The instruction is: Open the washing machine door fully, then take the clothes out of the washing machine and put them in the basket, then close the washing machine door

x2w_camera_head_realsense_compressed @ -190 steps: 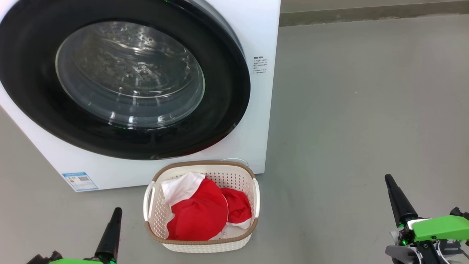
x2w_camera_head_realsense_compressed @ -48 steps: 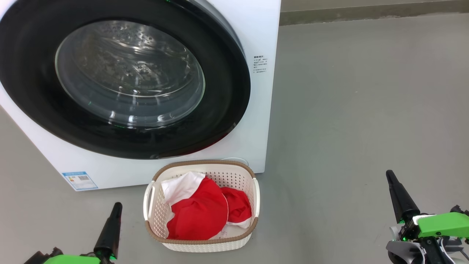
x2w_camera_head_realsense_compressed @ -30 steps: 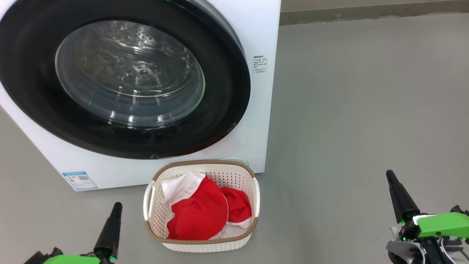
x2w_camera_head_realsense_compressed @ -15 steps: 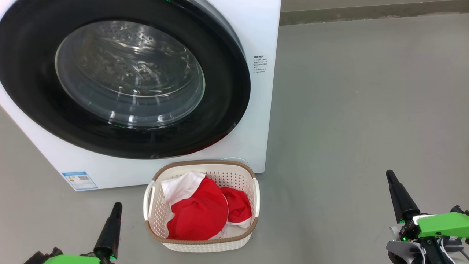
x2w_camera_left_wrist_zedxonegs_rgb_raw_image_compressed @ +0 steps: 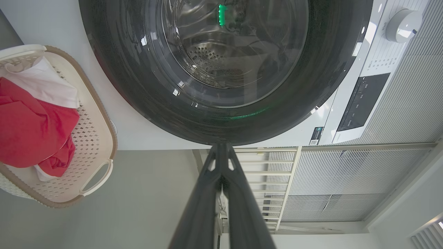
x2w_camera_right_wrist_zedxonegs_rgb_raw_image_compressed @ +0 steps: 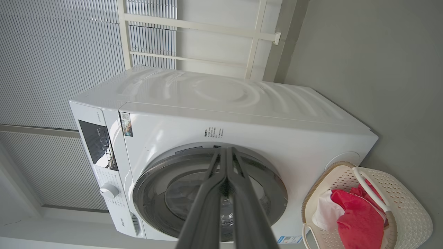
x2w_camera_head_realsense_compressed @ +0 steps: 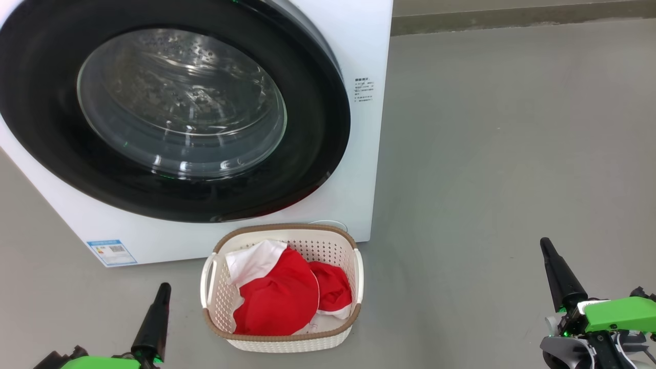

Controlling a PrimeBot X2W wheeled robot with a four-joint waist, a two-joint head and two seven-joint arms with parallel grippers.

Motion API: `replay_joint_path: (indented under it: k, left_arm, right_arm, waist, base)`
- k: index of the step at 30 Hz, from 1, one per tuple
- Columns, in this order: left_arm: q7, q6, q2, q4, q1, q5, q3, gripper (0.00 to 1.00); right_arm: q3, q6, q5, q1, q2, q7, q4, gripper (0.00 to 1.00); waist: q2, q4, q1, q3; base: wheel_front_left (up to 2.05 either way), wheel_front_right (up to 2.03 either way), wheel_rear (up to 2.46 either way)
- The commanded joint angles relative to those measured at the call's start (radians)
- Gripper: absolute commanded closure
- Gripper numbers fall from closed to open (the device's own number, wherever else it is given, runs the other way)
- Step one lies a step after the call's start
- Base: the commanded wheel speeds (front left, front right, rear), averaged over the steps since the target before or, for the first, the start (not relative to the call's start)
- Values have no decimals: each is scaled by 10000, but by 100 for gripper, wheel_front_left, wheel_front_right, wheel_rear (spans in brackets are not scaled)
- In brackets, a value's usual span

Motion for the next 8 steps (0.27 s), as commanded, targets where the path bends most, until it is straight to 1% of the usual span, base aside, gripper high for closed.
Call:
replay_joint_path:
  k: [1, 8]
  left_arm:
    - [33, -69, 179, -263, -402, -72, 328, 100]
    - [33, -69, 179, -263, -402, -72, 328, 100]
  right_arm:
    - [175, 4, -14, -418, -86, 68, -251, 100]
    - [175, 4, -14, -418, -85, 68, -251, 100]
  waist:
    - [-1, 0, 0, 0]
    - [-1, 0, 0, 0]
  base:
    - [0, 0, 0]
    - [0, 0, 0]
